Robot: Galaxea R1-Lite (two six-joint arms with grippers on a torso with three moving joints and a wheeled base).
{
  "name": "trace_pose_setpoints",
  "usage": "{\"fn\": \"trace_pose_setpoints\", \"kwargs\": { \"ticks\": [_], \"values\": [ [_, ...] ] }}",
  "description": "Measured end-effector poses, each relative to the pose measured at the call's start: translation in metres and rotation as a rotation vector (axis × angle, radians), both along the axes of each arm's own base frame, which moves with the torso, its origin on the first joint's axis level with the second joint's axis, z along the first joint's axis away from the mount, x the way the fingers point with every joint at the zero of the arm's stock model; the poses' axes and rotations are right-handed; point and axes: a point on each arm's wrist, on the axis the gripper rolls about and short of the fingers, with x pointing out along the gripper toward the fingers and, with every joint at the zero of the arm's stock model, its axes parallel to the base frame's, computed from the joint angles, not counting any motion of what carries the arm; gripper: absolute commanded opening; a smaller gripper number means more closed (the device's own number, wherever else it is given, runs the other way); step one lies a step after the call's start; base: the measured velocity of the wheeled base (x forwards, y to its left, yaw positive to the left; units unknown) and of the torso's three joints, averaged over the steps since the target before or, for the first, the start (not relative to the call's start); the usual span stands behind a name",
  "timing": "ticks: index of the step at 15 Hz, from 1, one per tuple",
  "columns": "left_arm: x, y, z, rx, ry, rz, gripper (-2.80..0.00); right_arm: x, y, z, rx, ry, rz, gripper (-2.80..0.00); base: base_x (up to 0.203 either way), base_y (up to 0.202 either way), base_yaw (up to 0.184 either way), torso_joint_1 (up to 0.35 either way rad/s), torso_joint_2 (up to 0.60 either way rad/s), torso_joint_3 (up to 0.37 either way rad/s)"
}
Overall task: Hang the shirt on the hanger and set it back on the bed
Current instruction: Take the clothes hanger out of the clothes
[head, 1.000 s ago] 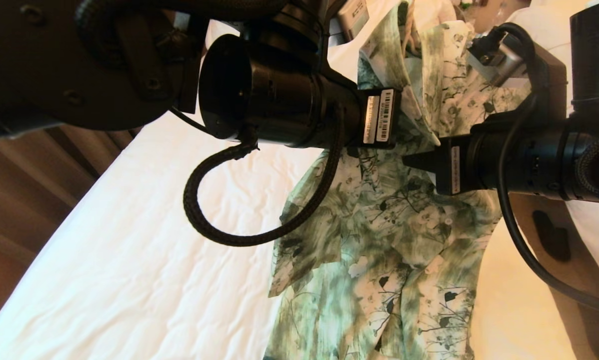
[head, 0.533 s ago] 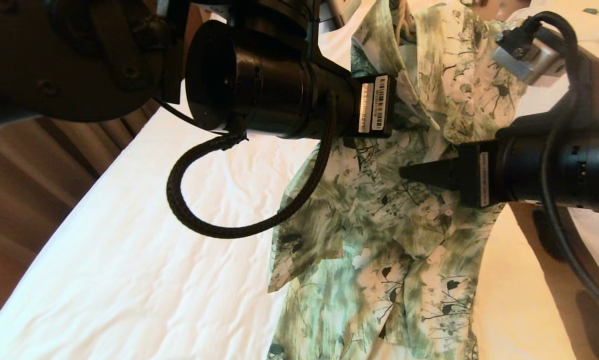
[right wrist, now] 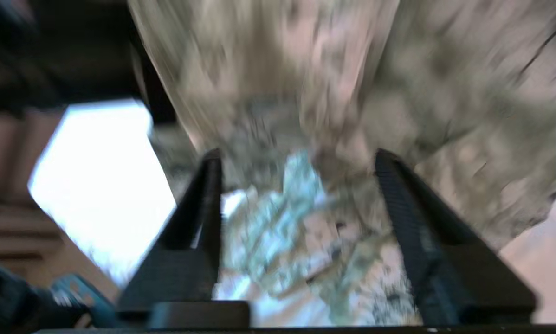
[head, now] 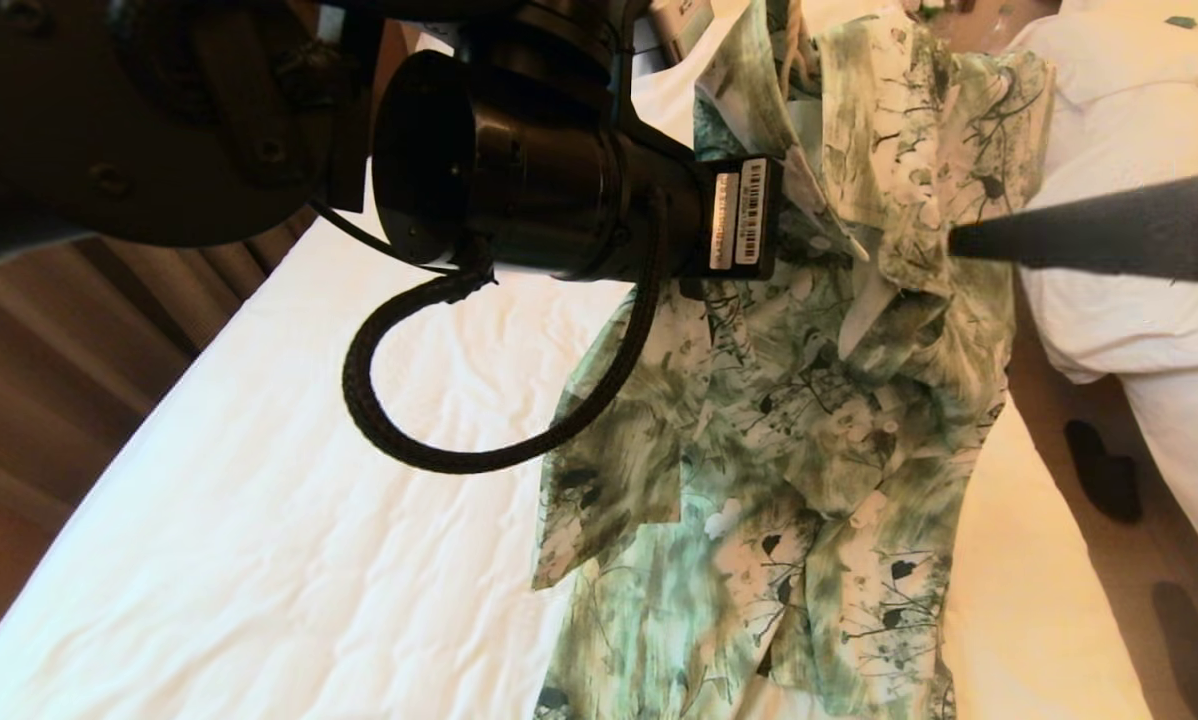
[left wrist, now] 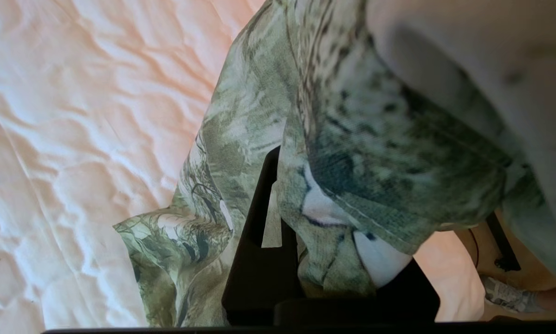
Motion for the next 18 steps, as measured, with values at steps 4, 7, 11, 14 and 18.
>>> {"fn": "trace_pose_setpoints", "kwargs": {
  "ticks": [4, 7, 11, 14, 18],
  "values": [
    [-0.005, -0.005, -0.003, 0.013, 0.002, 0.003, -2.80, -0.007, -0.008, 0.040, 0.083, -0.079, -0.010, -2.80, 0.000, 0.000, 0.000, 0.000, 0.00, 0.000],
    [-0.011, -0.011, -0.006, 0.028, 0.006, -0.003, -2.80, 0.007, 0.003, 0.061, 0.087, -0.087, -0.030, -2.80, 0.000, 0.000, 0.000, 0.000, 0.00, 0.000],
    [-0.014, -0.013, -0.014, 0.069, 0.032, -0.011, -2.80, 0.034, 0.029, 0.062, 0.058, -0.115, -0.038, 0.00, 0.000, 0.000, 0.000, 0.000, 0.00, 0.000],
    [-0.013, -0.017, -0.018, 0.081, 0.034, -0.005, -2.80, 0.041, 0.035, 0.061, 0.052, -0.124, -0.040, 0.00, 0.000, 0.000, 0.000, 0.000, 0.00, 0.000],
    [-0.012, -0.020, -0.019, 0.082, 0.032, -0.004, -2.80, 0.049, 0.039, 0.059, 0.053, -0.128, -0.053, 0.00, 0.000, 0.000, 0.000, 0.000, 0.00, 0.000]
  ]
}}
